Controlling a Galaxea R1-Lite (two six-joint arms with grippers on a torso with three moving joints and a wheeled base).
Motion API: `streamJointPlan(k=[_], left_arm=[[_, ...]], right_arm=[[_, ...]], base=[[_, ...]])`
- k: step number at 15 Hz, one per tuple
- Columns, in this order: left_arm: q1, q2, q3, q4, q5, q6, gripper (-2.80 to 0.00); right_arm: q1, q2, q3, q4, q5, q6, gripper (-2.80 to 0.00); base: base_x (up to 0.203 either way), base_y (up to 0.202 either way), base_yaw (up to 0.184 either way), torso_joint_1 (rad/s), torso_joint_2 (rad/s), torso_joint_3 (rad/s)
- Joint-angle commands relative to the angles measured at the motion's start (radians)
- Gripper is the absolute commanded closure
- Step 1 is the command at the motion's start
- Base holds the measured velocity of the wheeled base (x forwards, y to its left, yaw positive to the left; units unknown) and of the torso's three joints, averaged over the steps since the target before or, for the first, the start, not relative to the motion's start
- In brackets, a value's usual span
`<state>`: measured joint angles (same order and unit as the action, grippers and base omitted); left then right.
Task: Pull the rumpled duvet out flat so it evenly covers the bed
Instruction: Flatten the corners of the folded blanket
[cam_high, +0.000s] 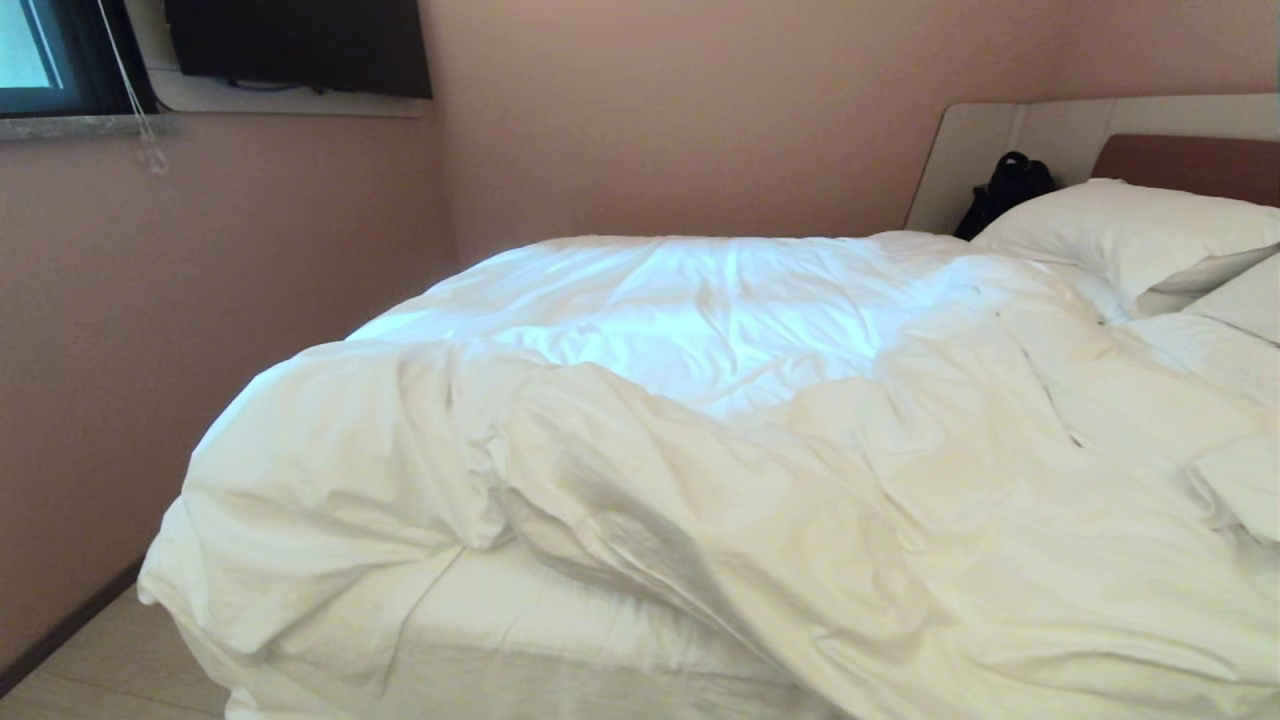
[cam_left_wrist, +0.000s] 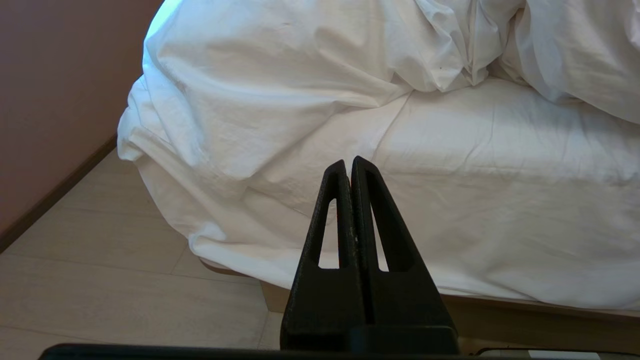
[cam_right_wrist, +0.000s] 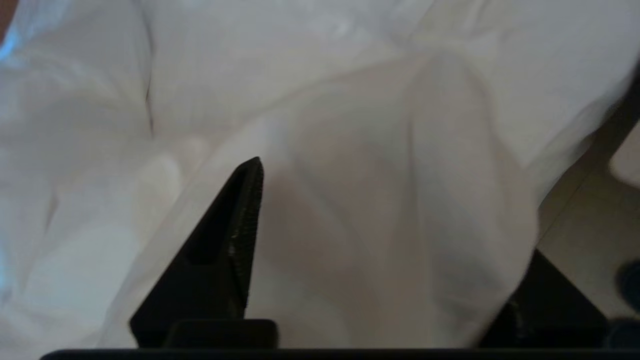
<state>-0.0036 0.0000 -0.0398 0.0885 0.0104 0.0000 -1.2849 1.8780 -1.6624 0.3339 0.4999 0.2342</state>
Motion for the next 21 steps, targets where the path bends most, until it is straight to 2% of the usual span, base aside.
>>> streamJointPlan(k=[1, 3, 4, 5, 8, 10, 13, 16, 18, 21], left_arm=[[0.0, 0.002, 0.0, 0.0, 0.0, 0.0, 0.0], [-0.001, 0.002, 0.0, 0.0, 0.0, 0.0, 0.0], [-0.001, 0.002, 0.0, 0.0, 0.0, 0.0, 0.0], [-0.001, 0.0, 0.0, 0.0, 0.0, 0.0, 0.0], [0.0, 0.0, 0.0, 0.0, 0.0, 0.0, 0.0], [0.001, 0.0, 0.0, 0.0, 0.0, 0.0, 0.0], [0.0, 0.002, 0.0, 0.0, 0.0, 0.0, 0.0], [-0.001, 0.0, 0.0, 0.0, 0.0, 0.0, 0.0], [-0.001, 0.002, 0.0, 0.0, 0.0, 0.0, 0.0], [0.0, 0.001, 0.0, 0.0, 0.0, 0.0, 0.0]], right_arm=[[0.001, -0.088, 0.131, 0.098, 0.213, -0.328, -2.8], [0.001, -0.145, 0.239, 0.168, 0.253, -0.568, -2.8], [0.004, -0.176, 0.278, 0.227, 0.263, -0.652, -2.8], [0.012, -0.193, 0.286, 0.288, 0.263, -0.679, -2.8], [0.017, -0.224, 0.277, 0.411, 0.242, -0.689, -2.8], [0.011, -0.285, 0.278, 0.471, 0.172, -0.692, -2.8], [-0.017, -0.387, 0.282, 0.58, 0.134, -0.697, -2.8], [-0.024, -0.484, 0.283, 0.697, 0.034, -0.693, -2.8], [-0.033, -0.541, 0.282, 0.734, 0.002, -0.68, -2.8], [-0.036, -0.627, 0.283, 0.762, -0.001, -0.657, -2.8]], base=[[0.0, 0.0, 0.0, 0.0, 0.0, 0.0], [0.0, 0.0, 0.0, 0.0, 0.0, 0.0], [0.0, 0.0, 0.0, 0.0, 0.0, 0.0], [0.0, 0.0, 0.0, 0.0, 0.0, 0.0], [0.0, 0.0, 0.0, 0.0, 0.0, 0.0], [0.0, 0.0, 0.0, 0.0, 0.0, 0.0], [0.0, 0.0, 0.0, 0.0, 0.0, 0.0], [0.0, 0.0, 0.0, 0.0, 0.0, 0.0], [0.0, 0.0, 0.0, 0.0, 0.0, 0.0], [0.0, 0.0, 0.0, 0.0, 0.0, 0.0]])
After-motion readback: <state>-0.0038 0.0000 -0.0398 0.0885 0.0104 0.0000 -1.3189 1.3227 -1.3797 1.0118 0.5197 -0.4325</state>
